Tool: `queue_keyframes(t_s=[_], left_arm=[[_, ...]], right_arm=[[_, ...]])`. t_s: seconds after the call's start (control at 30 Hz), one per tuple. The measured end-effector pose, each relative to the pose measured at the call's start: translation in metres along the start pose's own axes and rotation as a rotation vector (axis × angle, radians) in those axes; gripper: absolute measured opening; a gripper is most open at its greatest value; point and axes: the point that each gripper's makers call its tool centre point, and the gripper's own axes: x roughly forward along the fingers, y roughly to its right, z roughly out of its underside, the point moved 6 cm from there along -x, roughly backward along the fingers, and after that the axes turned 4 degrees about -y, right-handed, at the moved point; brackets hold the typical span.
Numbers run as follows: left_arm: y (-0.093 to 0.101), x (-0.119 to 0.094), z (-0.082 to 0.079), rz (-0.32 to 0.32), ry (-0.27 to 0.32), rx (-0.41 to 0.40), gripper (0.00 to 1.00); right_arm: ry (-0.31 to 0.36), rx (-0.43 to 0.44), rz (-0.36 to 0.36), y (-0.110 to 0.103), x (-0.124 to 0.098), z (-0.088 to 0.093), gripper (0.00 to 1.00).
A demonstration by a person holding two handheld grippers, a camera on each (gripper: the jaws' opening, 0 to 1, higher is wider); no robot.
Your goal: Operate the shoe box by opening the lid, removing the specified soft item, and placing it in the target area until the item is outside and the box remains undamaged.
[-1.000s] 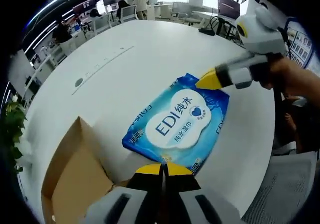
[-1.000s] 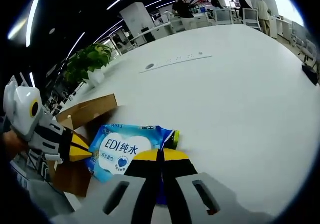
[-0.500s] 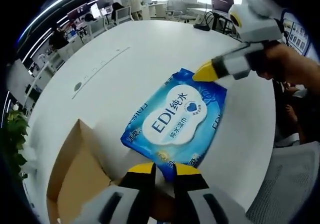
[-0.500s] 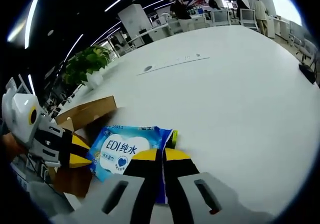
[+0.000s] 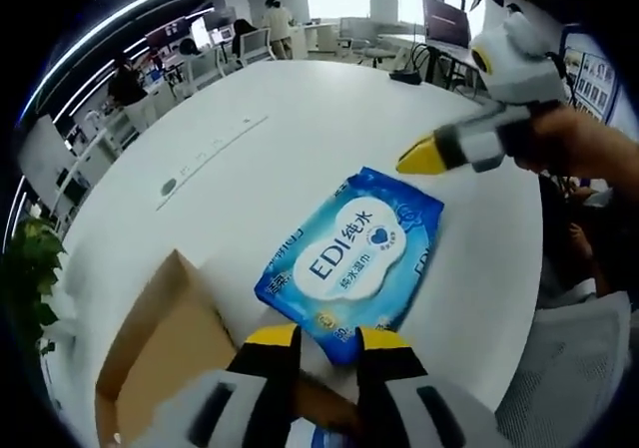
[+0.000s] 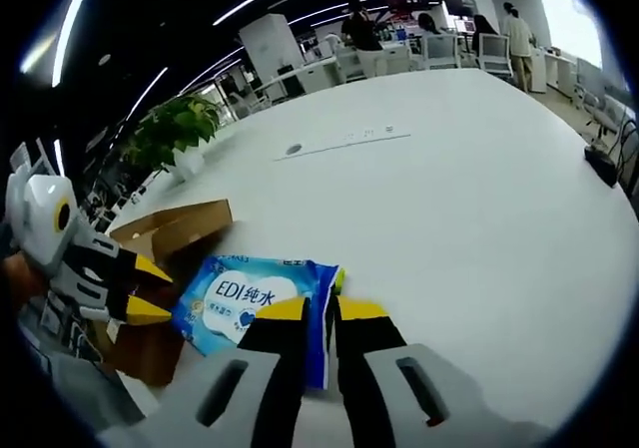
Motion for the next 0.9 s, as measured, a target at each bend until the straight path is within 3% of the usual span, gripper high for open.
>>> queue_keyframes(t_s=[0.5, 0.9], left_arm=[[0.008, -0.037, -0.006, 0.026, 0.142, -0.053, 0.3], [0.002, -0.072, 0.008, 0.046, 0.239, -0.098, 0.34]], right_arm=[[0.016, -0.105, 0.007, -0.018, -0.039, -0.001, 0.23], [0.046, -0.197, -0.015, -0.048, -0.066, -0.006, 0.28]])
